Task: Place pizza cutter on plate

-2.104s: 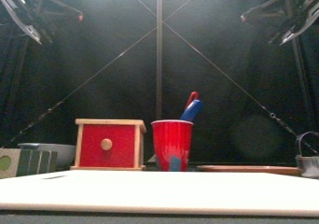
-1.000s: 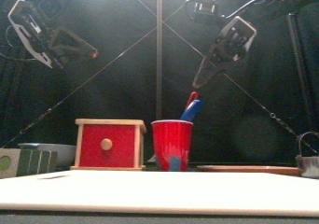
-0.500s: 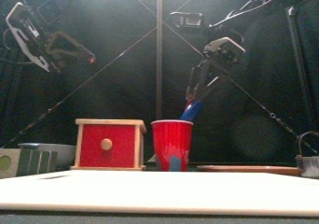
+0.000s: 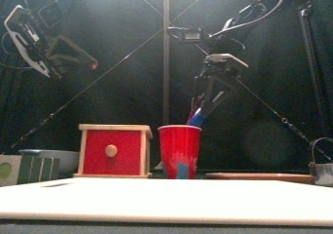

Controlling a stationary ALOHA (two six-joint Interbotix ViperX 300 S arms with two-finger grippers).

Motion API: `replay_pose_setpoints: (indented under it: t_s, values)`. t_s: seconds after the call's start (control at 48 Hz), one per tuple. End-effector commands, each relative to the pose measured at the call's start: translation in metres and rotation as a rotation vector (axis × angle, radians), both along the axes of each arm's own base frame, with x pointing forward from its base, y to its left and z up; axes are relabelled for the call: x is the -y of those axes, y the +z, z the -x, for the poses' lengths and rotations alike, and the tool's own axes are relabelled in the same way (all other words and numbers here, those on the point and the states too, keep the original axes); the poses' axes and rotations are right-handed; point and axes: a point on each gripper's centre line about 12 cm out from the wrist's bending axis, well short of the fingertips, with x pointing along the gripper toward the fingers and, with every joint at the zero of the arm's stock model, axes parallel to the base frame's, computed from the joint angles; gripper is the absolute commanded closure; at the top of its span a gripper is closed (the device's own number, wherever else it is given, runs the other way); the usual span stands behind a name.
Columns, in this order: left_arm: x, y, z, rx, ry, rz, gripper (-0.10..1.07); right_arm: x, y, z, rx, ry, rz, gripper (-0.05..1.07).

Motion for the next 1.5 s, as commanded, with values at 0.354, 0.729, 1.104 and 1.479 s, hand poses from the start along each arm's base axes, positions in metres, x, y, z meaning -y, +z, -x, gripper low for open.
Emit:
replay_pose_setpoints:
  t_s: [0.354,0.729,1.104,1.479]
  values:
    - [0.0,0.004,-0.002,0.015,0.001,0.002,0.86,0.008,0.009,-0.004,-0.005,-0.005,0.047,0.36]
    - [0.0,0.002,-0.001,0.012,0.002,0.002,0.86,0.012,0.026,-0.013,0.027,0.015,0.109,0.7]
    - [0.0,0.002,-0.001,0.011,0.002,0.002,0.86,0.009,0.073,-0.002,0.13,-0.014,0.11,0.7]
    - [0.0,0.003,-0.001,0.015,0.001,0.002,0.86,-0.007,0.092,0.047,0.288,-0.008,0.0,0.7]
